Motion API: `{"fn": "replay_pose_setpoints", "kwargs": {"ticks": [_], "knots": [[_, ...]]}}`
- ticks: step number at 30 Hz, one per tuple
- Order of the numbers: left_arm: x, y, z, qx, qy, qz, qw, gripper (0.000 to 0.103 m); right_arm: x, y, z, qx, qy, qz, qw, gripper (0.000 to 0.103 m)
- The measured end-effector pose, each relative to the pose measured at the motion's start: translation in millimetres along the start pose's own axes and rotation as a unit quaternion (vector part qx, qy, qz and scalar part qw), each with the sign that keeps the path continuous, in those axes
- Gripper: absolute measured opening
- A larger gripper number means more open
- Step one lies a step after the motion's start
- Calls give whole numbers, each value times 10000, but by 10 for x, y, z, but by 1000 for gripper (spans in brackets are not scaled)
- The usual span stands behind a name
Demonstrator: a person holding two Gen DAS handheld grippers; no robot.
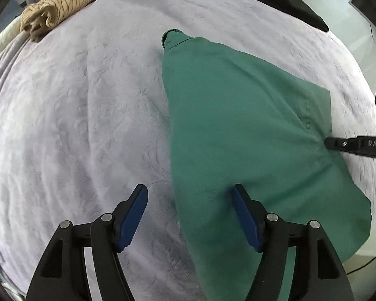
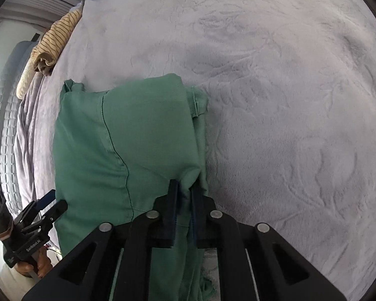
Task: Fold large clothes
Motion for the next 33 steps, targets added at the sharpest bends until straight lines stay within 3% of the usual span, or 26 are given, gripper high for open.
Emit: {"fn": "replay_pose_setpoints", "kwargs": {"ticks": [4, 10, 13, 16, 18, 21, 25, 33], "knots": [[300, -11, 24, -18, 172, 31, 9998, 71, 357, 46, 5, -8, 90, 106, 9999, 11], [474, 178, 404, -254, 666, -192, 9973, 71, 872, 394, -387, 296, -435, 174, 9985, 12], [433, 394, 496, -405, 779, -485, 9950, 71, 926, 699, -613, 427, -669, -48, 9968, 12], [311, 639, 544, -710, 683, -679, 9928, 71, 828, 992, -516, 629, -192, -249, 9975, 12], [208, 752, 537, -722, 663, -774, 9922, 71, 706, 1144, -273, 327, 128, -356, 9987, 12], [132, 752, 527, -614, 662, -882, 9920, 80, 541, 1299, 66, -232, 358, -415, 9982, 7], [93, 734, 586, -829, 638, -998, 9895, 80, 439, 1379, 242, -688, 344, -344, 9964, 3], [133, 591, 711, -1251, 598, -1278, 9821, 80, 741, 1419, 320, -724, 404, -175, 9964, 3]]}}
Point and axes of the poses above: each gripper's, at about its wrist camera, not at the fingertips, and x roughly against the way its jaws point, z to its right, y to its underside, the point moved 8 cm from there along -x, roughly the way its jaws point, and after that the axes turned 12 degrees about z, right-handed, at the moved point
